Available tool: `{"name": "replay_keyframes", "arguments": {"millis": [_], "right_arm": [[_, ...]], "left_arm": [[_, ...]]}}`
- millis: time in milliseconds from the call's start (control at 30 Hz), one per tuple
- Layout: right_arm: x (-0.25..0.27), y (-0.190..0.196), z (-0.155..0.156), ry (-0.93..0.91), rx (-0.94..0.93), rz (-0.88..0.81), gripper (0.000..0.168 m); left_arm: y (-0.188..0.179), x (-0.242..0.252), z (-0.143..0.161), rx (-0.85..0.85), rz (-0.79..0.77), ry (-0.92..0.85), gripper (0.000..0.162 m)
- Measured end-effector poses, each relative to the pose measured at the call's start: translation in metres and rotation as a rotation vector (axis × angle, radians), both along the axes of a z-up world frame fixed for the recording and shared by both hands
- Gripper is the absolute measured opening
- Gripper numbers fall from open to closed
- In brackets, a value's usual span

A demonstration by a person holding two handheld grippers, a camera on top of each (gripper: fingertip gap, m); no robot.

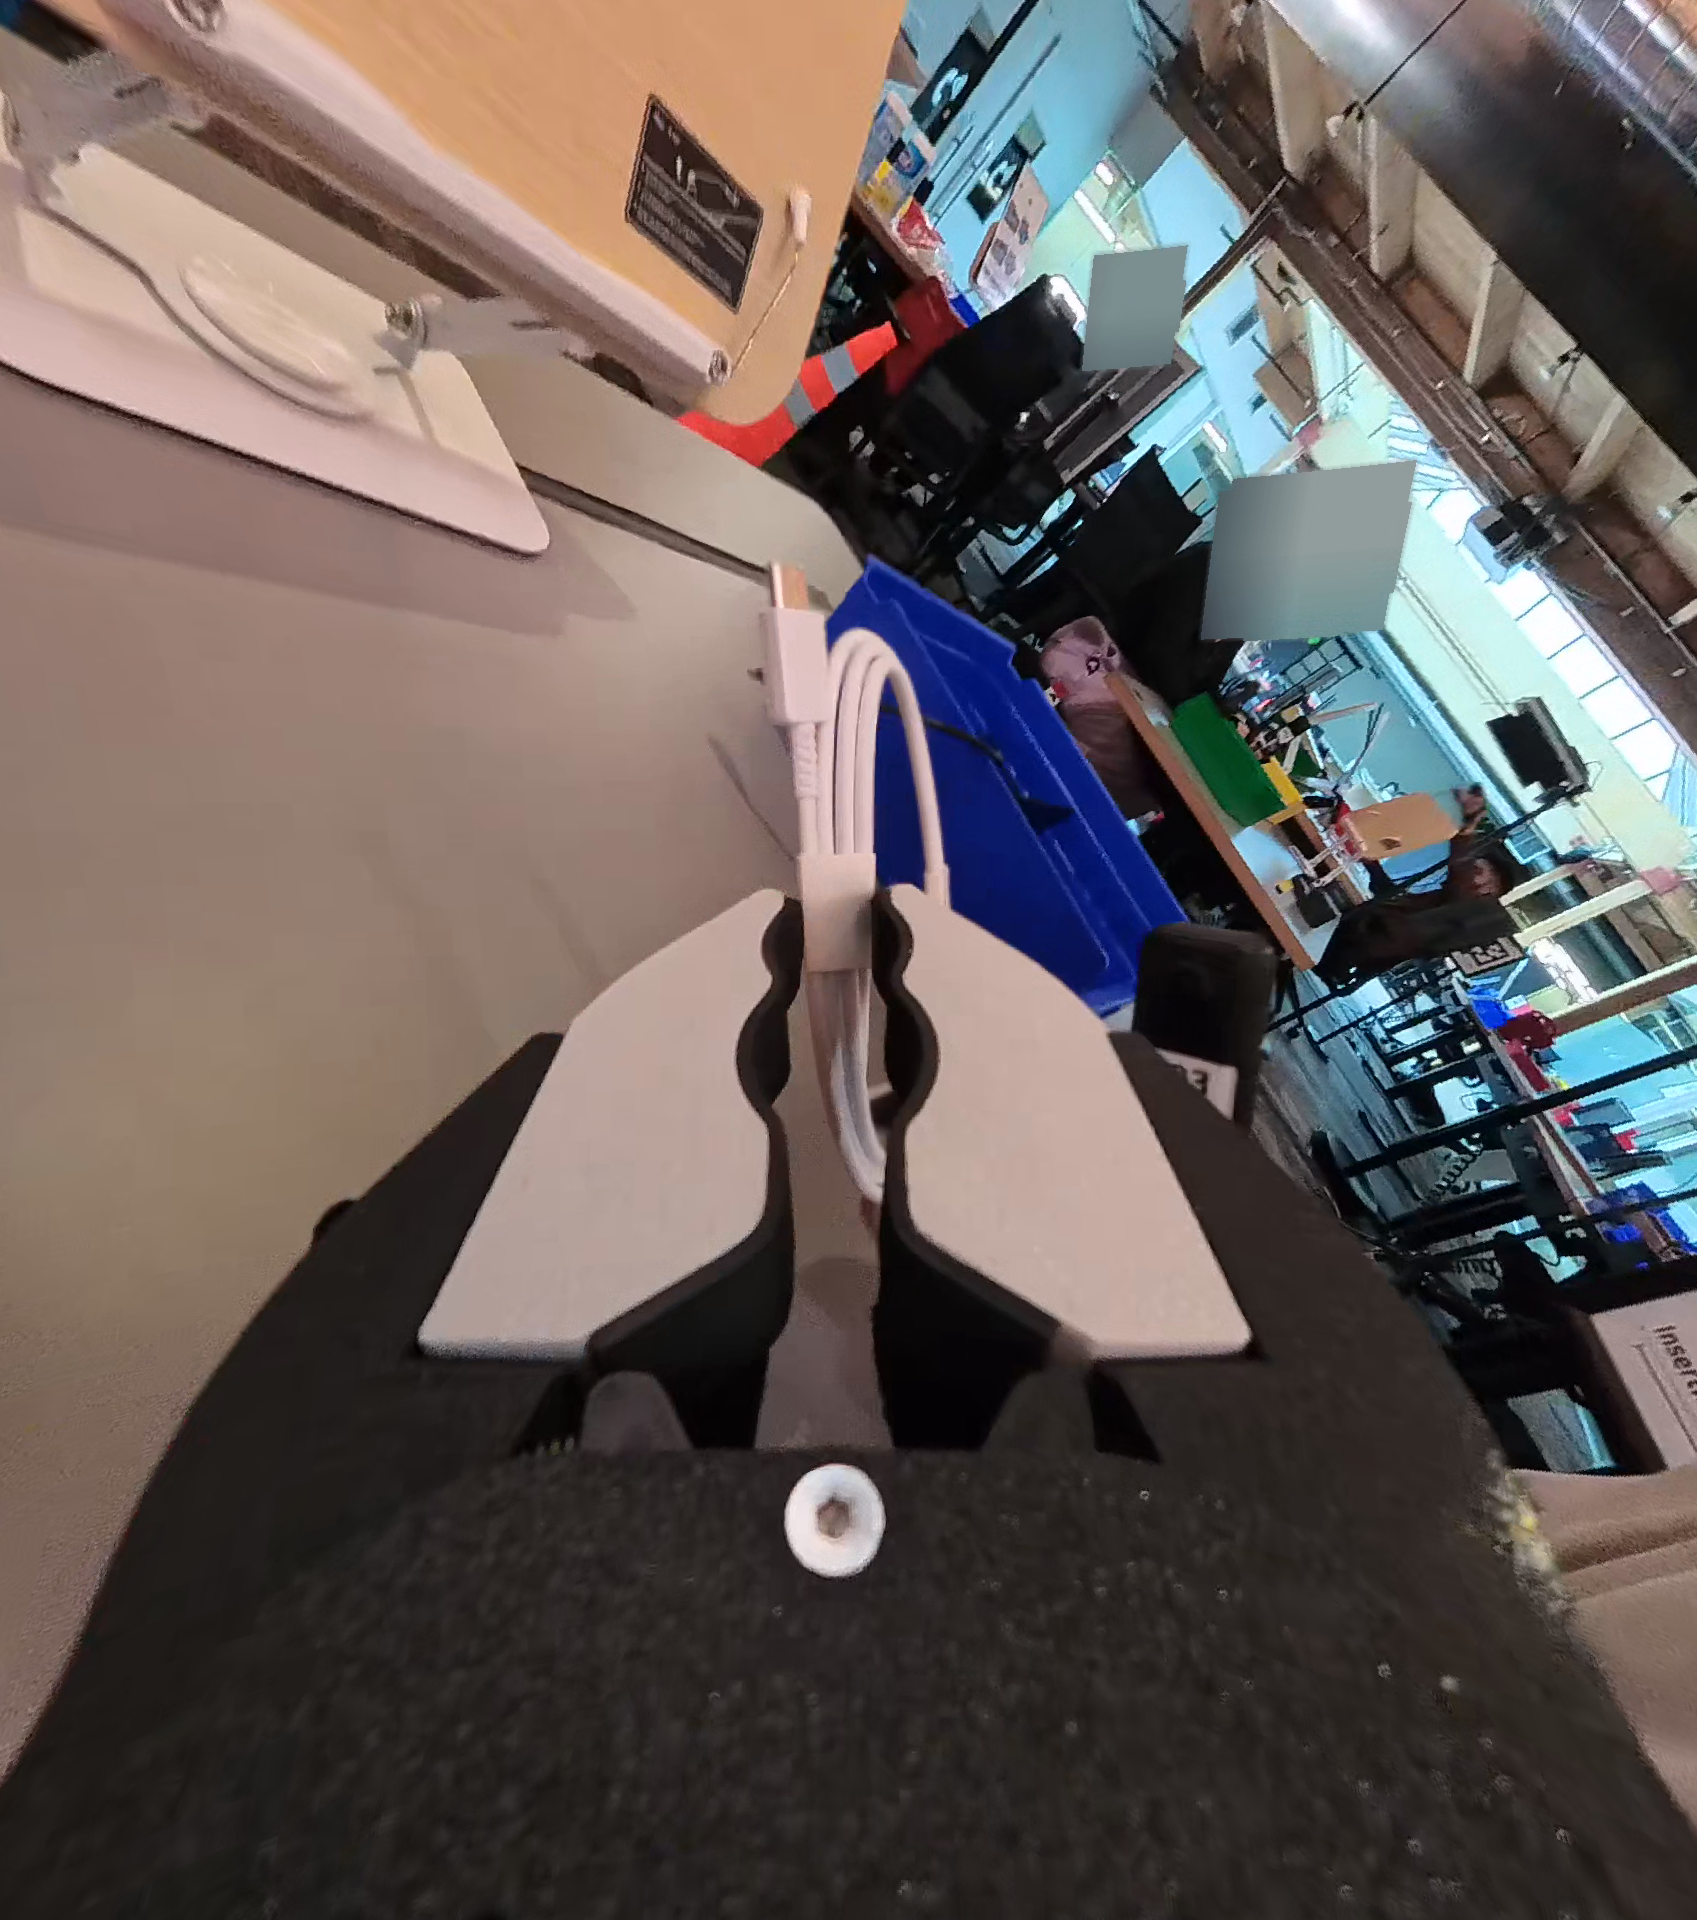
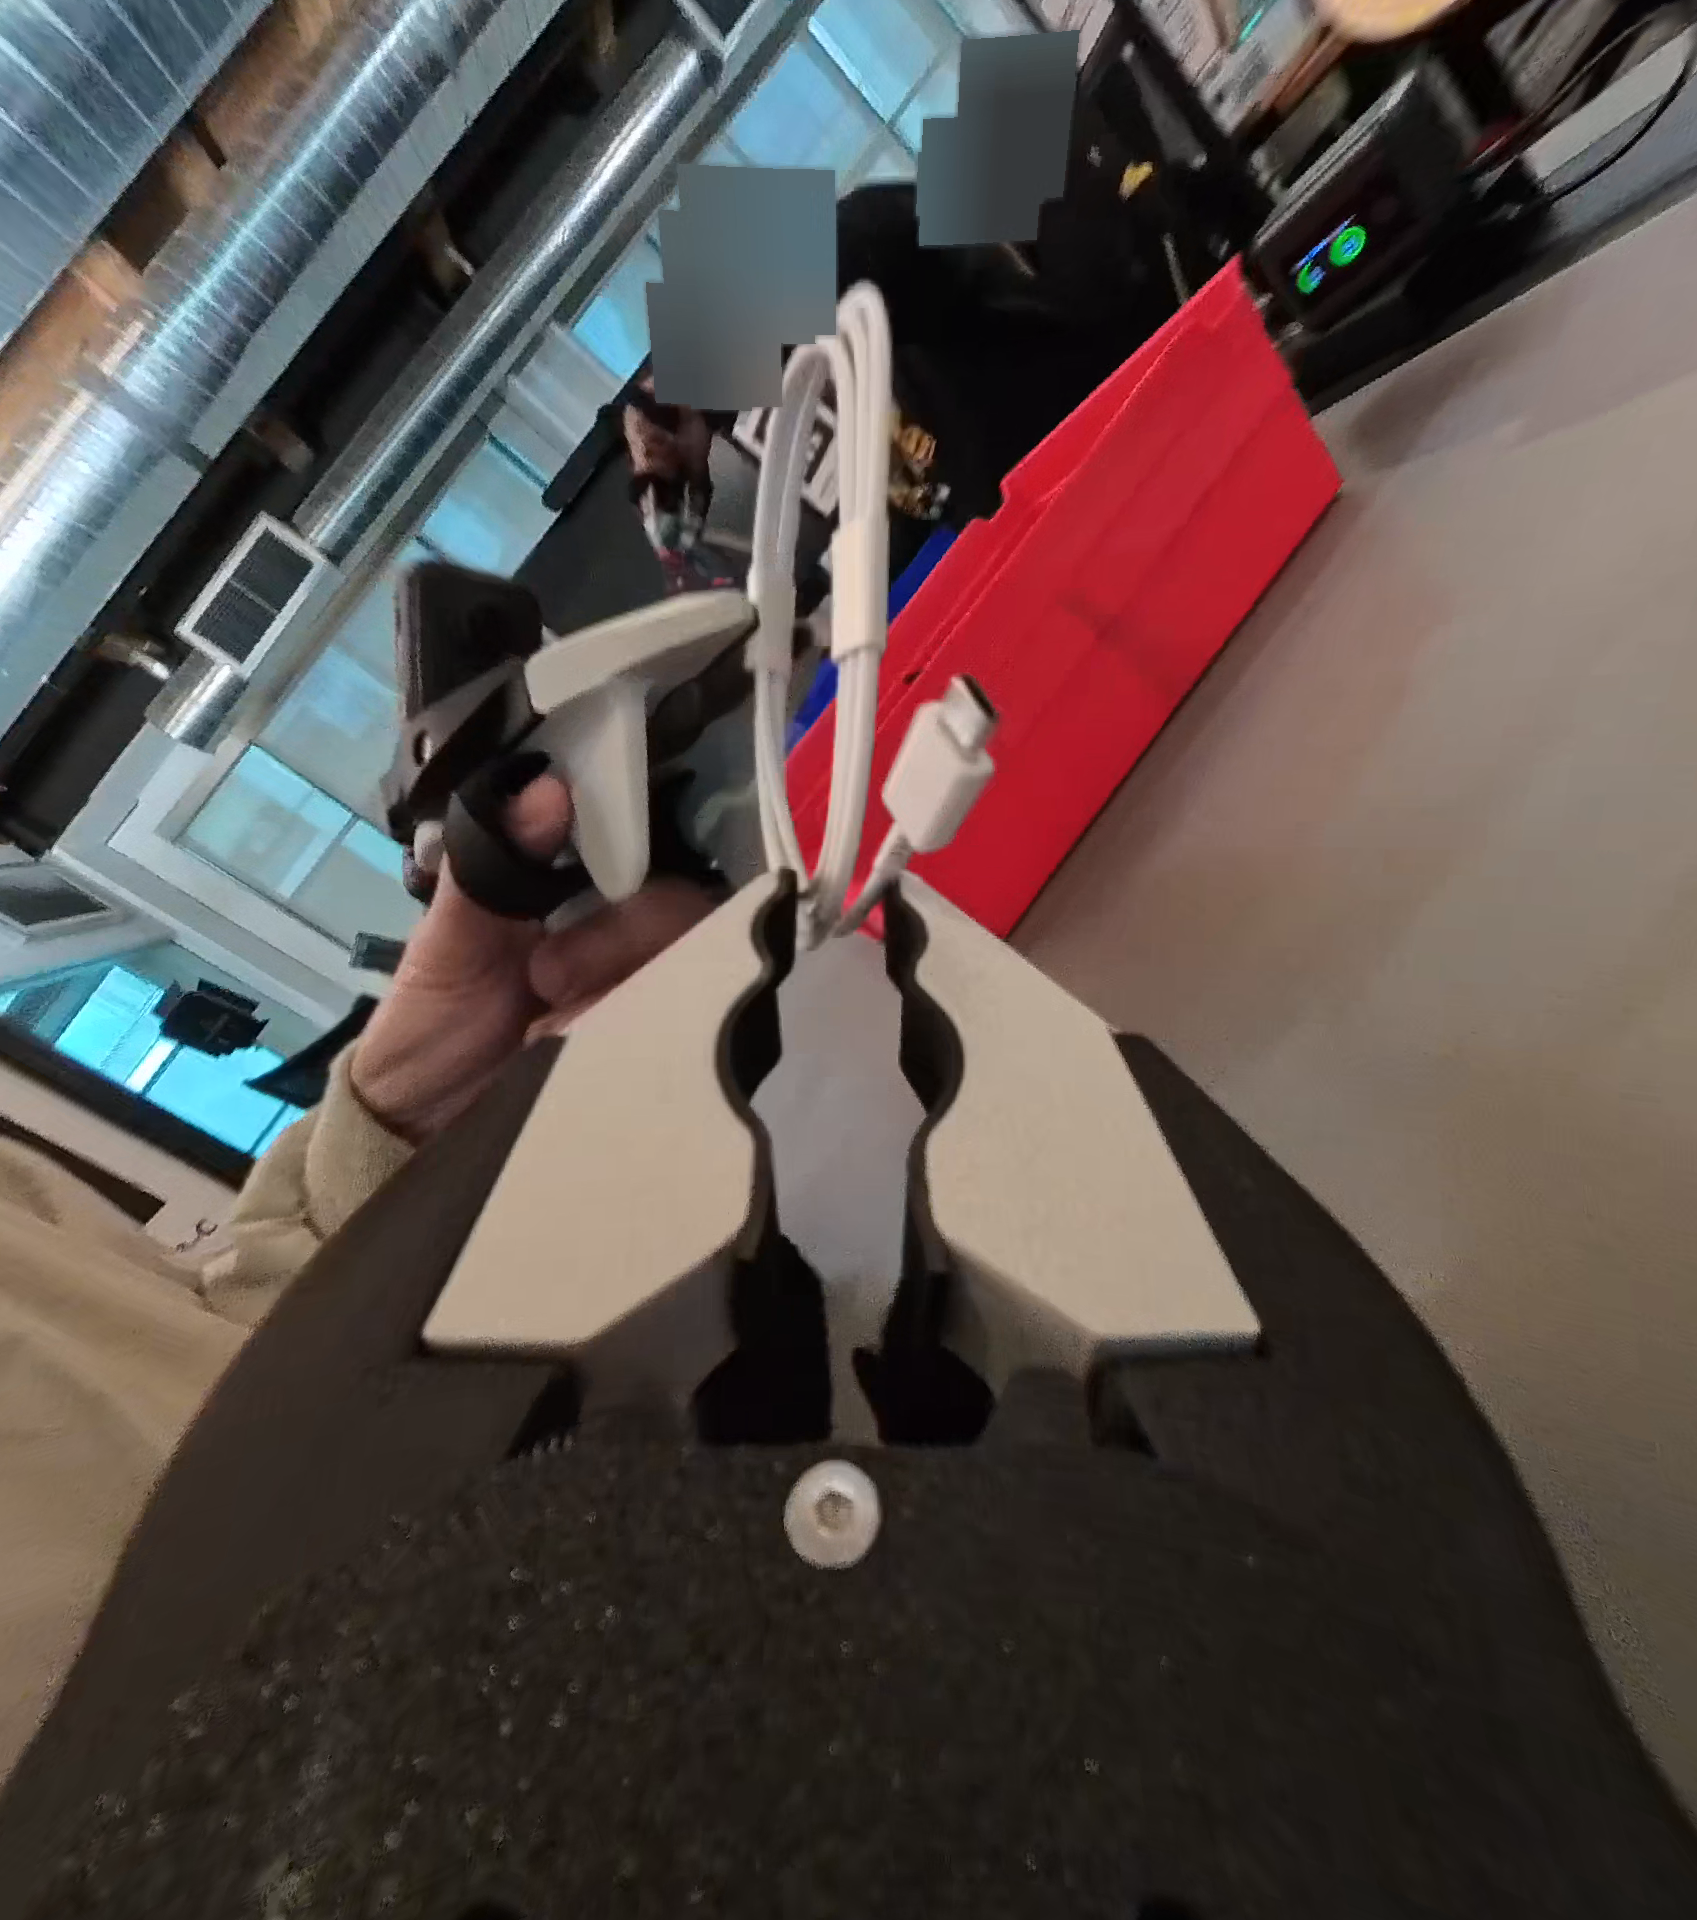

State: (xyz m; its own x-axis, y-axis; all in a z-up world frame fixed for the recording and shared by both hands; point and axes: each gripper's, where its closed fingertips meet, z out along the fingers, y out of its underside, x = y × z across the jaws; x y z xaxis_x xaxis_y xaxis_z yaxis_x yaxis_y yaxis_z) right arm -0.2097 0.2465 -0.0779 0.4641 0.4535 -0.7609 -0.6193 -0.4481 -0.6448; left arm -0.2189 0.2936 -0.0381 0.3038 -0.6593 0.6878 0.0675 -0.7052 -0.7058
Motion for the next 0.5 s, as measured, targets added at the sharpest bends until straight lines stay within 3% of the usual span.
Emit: {"name": "replay_keyframes", "arguments": {"millis": [100,200,300,400,500], "right_arm": [[0.032,0.0,0.002,-0.057,0.028,-0.104,0.004],[0.053,-0.003,-0.004,-0.306,0.019,-0.137,0.004],[0.097,-0.003,0.007,-0.656,0.027,-0.288,0.003],[0.134,-0.009,0.018,-1.172,0.078,-0.428,0.002],[0.131,-0.014,-0.001,-1.554,0.127,-0.393,0.002]], "left_arm": [[-0.013,0.004,-0.016,-0.022,-0.04,0.031,0.013],[-0.033,0.007,-0.041,-0.087,-0.116,0.086,0.013],[-0.045,0.0,-0.067,-0.098,-0.126,0.198,0.018],[-0.053,-0.01,-0.078,-0.065,-0.121,0.247,0.018],[-0.055,-0.017,-0.083,-0.046,-0.121,0.276,0.018]]}}
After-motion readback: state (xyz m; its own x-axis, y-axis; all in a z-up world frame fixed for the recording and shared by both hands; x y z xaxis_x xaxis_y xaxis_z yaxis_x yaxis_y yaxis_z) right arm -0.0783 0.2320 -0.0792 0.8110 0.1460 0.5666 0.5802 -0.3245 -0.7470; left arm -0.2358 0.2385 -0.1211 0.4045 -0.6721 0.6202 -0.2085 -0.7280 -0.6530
